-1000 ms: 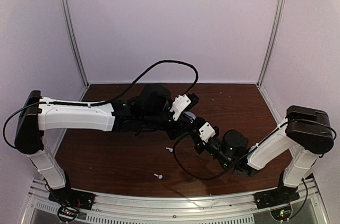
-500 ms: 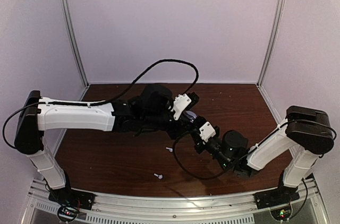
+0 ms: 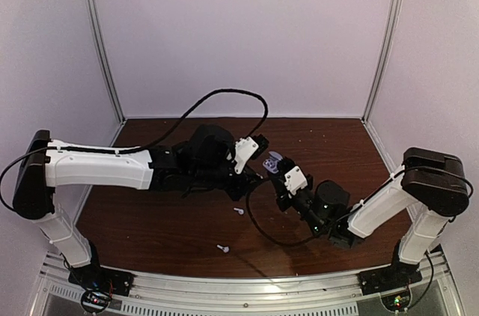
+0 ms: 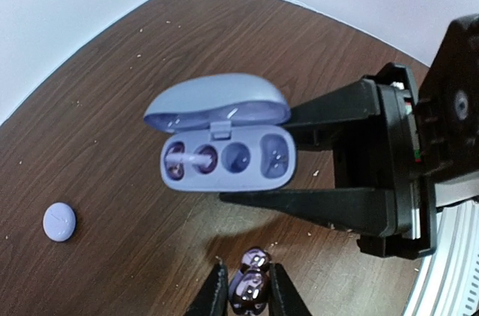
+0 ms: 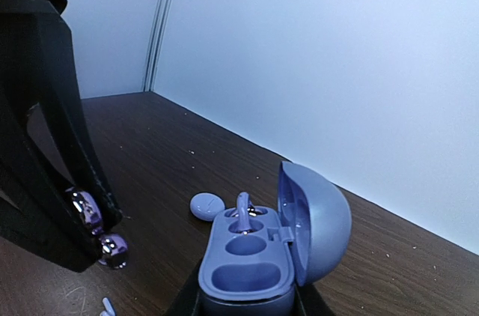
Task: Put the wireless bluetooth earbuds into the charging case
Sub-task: Place the right earbud at the center of the board.
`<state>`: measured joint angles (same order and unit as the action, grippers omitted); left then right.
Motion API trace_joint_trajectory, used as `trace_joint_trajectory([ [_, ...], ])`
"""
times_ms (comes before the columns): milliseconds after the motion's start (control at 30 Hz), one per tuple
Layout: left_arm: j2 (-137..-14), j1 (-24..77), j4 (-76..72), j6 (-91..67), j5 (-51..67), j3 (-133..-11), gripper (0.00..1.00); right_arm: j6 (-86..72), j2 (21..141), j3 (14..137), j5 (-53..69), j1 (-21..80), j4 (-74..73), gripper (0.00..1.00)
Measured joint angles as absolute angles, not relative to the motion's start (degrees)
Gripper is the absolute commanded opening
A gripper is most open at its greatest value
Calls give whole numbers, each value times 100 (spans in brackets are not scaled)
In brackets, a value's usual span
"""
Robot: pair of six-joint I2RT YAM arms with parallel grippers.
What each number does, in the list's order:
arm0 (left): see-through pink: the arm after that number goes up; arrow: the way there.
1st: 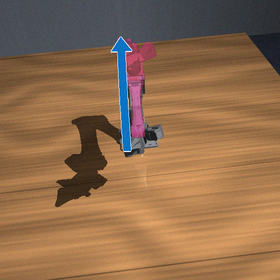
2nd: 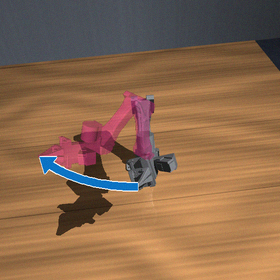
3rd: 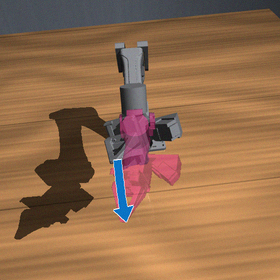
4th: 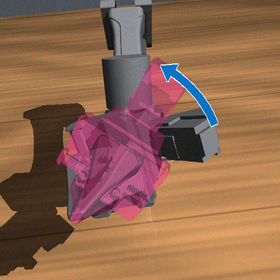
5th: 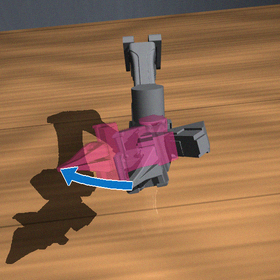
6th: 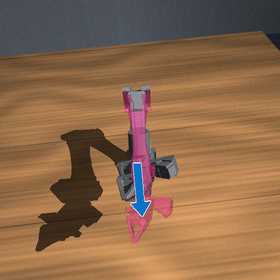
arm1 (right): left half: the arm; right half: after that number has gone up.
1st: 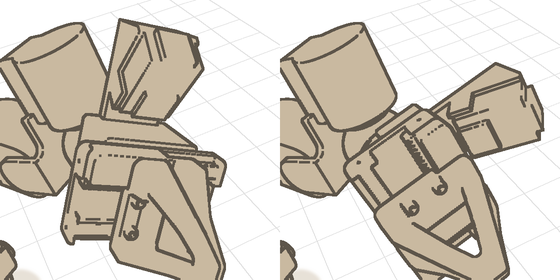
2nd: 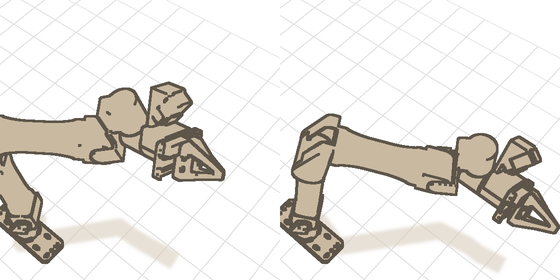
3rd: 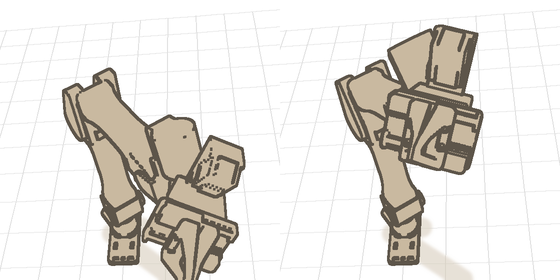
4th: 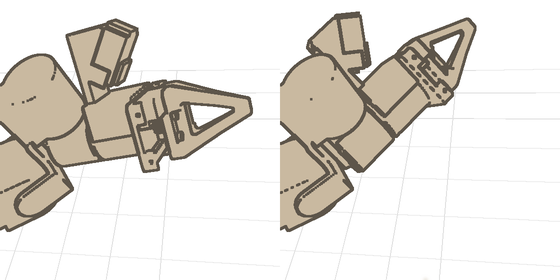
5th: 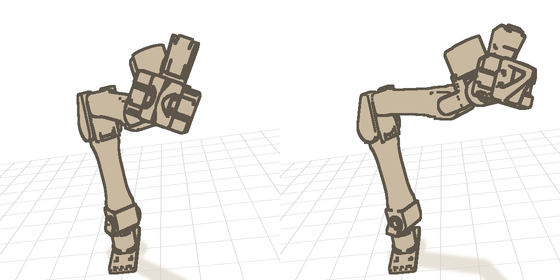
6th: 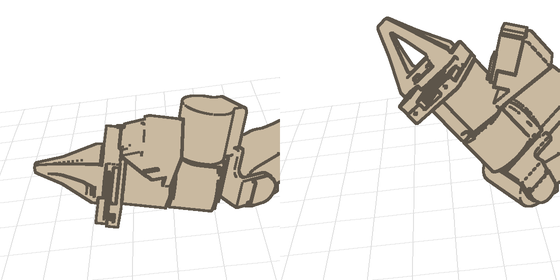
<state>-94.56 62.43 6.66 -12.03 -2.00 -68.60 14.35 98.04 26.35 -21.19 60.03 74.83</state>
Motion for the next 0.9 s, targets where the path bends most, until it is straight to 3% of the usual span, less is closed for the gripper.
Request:
trace_joint_trajectory([
  [400,-9367,5284,915,-2502,-1140,-5422,20,1474,9131,2412,-2119,5848,7279,0],
  [600,-9706,5273,947,-3076,-1623,-5299,25,1463,9094,2290,-2051,5846,7223,0],
  [900,-10473,5286,908,-3559,-1494,-5645,45,1457,9094,2226,-2034,5835,7166,0],
])
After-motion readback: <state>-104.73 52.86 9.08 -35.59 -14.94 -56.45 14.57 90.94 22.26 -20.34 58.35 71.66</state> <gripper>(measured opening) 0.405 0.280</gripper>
